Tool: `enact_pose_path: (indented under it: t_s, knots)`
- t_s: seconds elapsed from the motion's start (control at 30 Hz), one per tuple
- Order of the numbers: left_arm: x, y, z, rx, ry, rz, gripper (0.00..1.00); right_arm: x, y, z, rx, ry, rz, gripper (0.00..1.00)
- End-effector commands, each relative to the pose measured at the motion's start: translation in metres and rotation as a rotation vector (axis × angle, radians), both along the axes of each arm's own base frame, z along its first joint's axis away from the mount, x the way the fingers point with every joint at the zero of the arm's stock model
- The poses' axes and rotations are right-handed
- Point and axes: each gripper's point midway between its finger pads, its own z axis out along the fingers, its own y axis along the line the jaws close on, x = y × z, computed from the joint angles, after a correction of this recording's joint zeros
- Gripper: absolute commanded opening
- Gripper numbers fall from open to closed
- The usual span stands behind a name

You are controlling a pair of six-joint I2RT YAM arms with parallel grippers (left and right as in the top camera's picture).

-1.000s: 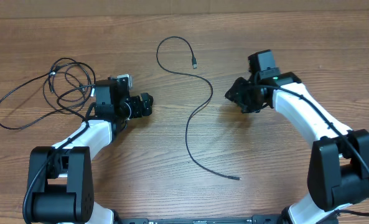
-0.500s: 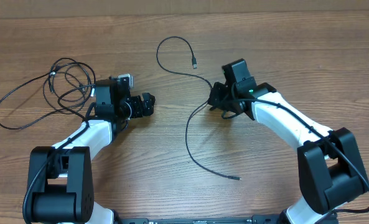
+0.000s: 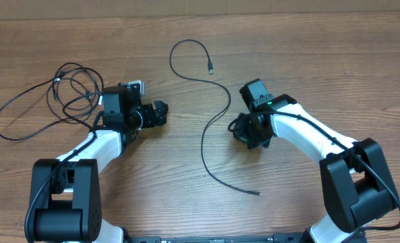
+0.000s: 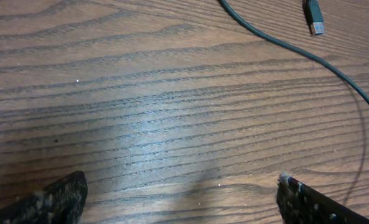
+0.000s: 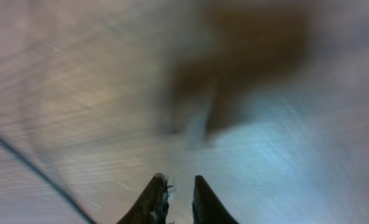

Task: Untangle cables
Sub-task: 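Move the right gripper left down toward the remaining cable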

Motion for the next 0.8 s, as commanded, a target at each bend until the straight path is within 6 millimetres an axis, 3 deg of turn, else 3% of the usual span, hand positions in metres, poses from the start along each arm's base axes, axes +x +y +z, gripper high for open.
enact_pose_path:
  t_s: [0.0, 0.1, 0.27, 0.37, 0.53, 0.77]
  knots:
    - [-0.004, -0.003, -0.005, -0.009, 0.013, -0.018, 0.97, -0.029, -0.012, -0.008, -0.056, 0.112, -0.011, 0.15]
    - [-0.004, -0.003, -0.005, -0.008, 0.012, -0.017, 0.97, -0.055, -0.020, -0.012, -0.080, 0.209, -0.011, 0.08]
    - [-0.003, 0.004, -0.008, 0.024, 0.016, 0.010, 0.97, -0.083, -0.013, -0.025, -0.013, 0.295, -0.007, 0.07]
    - [-0.002, 0.013, -0.011, 0.065, 0.022, 0.044, 0.98, -0.098, 0.006, -0.033, 0.106, 0.326, 0.011, 0.11]
    - [-0.002, 0.021, -0.013, 0.100, 0.026, 0.074, 0.99, -0.122, 0.050, -0.028, 0.346, 0.378, 0.078, 0.12]
    - [-0.002, 0.020, -0.013, 0.100, 0.026, 0.073, 1.00, -0.138, 0.094, -0.027, 0.378, 0.354, 0.142, 0.15]
